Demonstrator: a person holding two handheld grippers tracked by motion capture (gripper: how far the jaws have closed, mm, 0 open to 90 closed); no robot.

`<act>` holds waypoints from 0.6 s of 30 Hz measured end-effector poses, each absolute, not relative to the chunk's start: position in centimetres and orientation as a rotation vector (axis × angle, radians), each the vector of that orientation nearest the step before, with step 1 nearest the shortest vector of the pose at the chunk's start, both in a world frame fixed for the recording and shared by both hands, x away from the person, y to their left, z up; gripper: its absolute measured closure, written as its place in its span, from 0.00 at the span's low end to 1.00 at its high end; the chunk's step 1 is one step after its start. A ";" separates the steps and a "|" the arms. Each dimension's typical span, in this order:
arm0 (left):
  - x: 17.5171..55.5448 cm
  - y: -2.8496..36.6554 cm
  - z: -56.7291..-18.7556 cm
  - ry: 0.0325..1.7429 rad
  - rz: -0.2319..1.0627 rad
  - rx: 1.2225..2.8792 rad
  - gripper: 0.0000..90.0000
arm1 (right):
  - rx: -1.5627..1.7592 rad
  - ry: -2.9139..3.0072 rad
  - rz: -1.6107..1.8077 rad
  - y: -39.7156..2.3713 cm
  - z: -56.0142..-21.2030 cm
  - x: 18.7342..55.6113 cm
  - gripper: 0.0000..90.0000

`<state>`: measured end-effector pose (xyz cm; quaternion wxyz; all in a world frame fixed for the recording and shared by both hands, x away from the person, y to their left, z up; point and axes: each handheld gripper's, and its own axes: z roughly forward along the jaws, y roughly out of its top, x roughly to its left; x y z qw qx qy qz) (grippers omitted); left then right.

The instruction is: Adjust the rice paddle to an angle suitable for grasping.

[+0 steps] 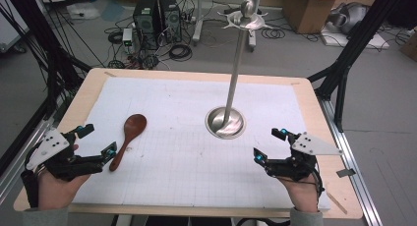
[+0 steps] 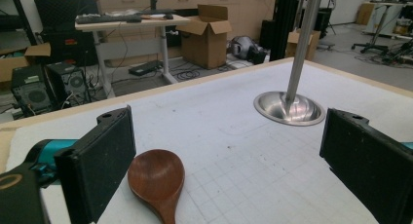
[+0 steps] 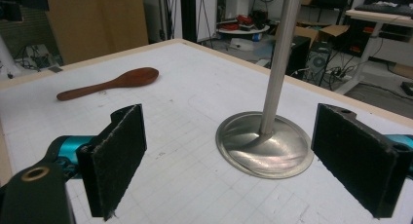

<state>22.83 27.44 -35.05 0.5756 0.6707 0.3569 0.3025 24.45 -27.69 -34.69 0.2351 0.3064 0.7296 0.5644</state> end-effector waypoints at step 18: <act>24.3 28.2 -37.8 1.079 0.750 1.684 0.71 | 0.852 2.007 1.563 -27.9 -34.7 24.3 0.13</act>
